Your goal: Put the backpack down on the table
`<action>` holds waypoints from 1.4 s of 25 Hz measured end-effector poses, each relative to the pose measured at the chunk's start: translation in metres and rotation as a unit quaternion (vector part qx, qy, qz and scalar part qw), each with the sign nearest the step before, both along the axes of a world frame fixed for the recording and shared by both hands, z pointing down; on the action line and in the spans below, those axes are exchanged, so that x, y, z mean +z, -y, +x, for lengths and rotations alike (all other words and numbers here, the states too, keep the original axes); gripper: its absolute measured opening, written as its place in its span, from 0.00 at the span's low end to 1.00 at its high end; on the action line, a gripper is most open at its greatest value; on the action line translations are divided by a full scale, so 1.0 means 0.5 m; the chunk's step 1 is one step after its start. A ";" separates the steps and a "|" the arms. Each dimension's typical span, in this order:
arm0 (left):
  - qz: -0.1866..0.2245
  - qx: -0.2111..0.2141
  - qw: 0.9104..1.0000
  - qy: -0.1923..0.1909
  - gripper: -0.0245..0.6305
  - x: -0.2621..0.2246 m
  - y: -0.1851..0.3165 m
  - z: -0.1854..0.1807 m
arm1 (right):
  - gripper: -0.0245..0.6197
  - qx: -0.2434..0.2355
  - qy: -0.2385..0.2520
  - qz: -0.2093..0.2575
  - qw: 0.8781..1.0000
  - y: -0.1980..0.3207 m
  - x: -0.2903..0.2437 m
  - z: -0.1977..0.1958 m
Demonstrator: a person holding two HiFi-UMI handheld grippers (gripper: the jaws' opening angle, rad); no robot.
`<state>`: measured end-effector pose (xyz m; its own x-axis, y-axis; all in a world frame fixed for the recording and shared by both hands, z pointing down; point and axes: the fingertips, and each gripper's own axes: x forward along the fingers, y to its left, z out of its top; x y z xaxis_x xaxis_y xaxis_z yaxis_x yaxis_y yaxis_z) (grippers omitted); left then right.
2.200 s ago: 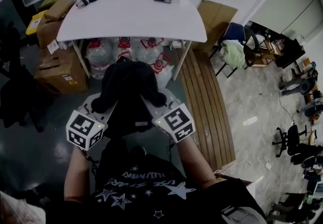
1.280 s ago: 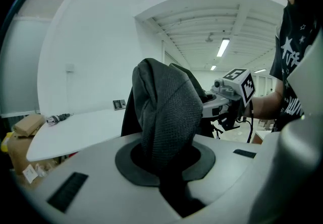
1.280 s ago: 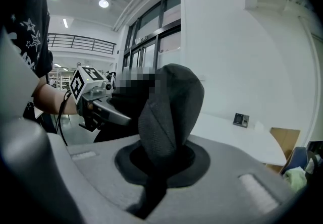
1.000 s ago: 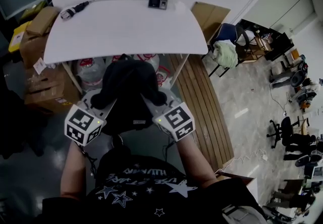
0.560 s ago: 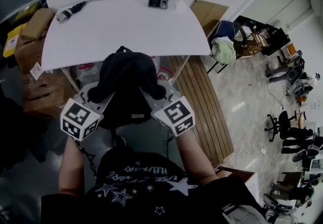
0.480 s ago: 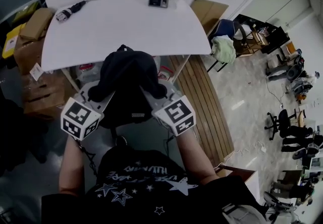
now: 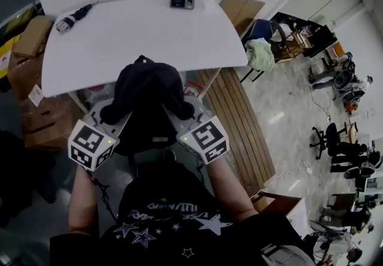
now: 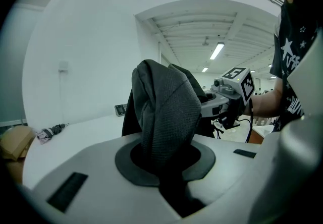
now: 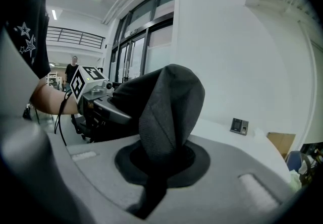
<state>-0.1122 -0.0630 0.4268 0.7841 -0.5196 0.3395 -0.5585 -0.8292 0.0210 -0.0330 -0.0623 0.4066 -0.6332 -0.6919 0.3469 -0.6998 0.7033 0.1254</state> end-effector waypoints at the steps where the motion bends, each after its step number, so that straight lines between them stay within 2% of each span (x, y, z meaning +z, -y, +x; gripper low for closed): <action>1: -0.002 -0.005 1.000 -0.003 0.12 0.002 0.008 0.001 | 0.06 -0.004 -0.001 0.001 1.000 0.009 0.001 0.001; 4: -0.005 -0.020 1.000 -0.006 0.12 0.006 0.036 0.009 | 0.06 -0.016 -0.001 0.003 1.000 0.043 0.004 0.009; 9: -0.003 -0.047 0.999 0.012 0.12 0.002 0.104 0.019 | 0.06 -0.046 0.014 0.000 0.999 0.118 0.006 0.020; 20: 0.011 -0.077 0.997 0.026 0.12 -0.051 0.251 0.089 | 0.06 -0.109 0.039 0.022 0.993 0.280 -0.047 0.091; 29: 0.025 -0.110 0.993 0.045 0.12 -0.110 0.296 0.132 | 0.06 -0.165 0.058 0.042 0.984 0.338 -0.096 0.136; 35: 0.037 -0.128 0.990 0.037 0.12 -0.140 0.318 0.127 | 0.06 -0.179 0.075 0.065 0.979 0.368 -0.140 0.130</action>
